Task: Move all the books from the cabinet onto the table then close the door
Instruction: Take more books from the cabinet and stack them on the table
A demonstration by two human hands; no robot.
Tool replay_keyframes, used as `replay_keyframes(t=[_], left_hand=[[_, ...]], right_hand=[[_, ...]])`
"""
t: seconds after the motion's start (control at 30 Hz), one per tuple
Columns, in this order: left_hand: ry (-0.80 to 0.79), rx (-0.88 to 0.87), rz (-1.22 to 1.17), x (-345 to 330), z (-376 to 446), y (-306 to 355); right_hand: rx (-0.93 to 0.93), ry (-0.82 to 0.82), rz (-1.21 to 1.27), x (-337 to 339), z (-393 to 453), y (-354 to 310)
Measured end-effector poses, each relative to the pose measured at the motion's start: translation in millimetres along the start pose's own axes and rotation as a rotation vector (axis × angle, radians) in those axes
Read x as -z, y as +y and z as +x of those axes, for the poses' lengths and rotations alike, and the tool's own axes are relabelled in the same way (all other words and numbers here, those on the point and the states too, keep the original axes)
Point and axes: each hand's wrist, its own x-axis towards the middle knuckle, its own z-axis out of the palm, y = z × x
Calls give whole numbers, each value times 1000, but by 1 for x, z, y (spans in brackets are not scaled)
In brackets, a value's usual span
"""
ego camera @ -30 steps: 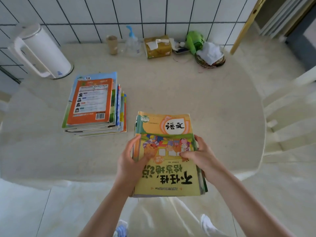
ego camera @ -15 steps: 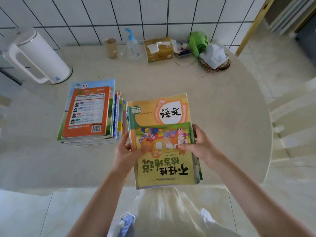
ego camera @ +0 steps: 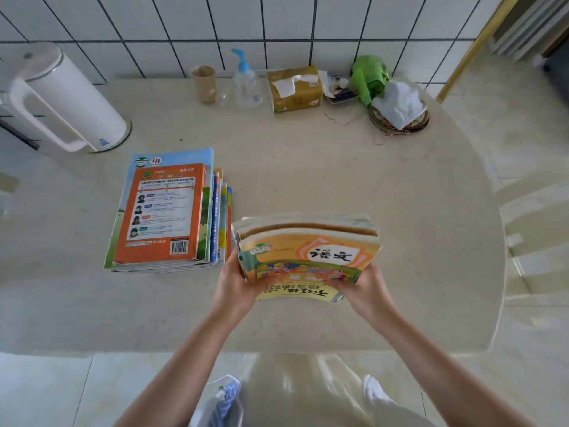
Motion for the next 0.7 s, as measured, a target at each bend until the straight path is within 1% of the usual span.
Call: replay_keyframes(t=[0.1,0.17,0.23,0.3,0.37,0.5,0.6,0.7], left_hand=[[9,10,65,0,-4,-18],[8,27,92,1,-5,-25],[-6,23,121,3,-7,-29],[-36,35,142,4,-9,-33],[-58,44,197,7,-10,-40],[-64,3,322,9,-9,-54],[-58,-16,347,8,-9,-59],[-62,-10,322,7,-7,-60]], right_hand=[[43,40,-66,-8,-5,14],[113,66,-117,-10,-10,19],[174,56,-188,-9,-10,25],[196,19,-241,-6,-9,31],[183,-11,-272,-4,-7,35],[134,-43,-325,-2,-6,42],[103,-23,-320,-4,-9,43],[140,-20,-315,-8,-9,42]])
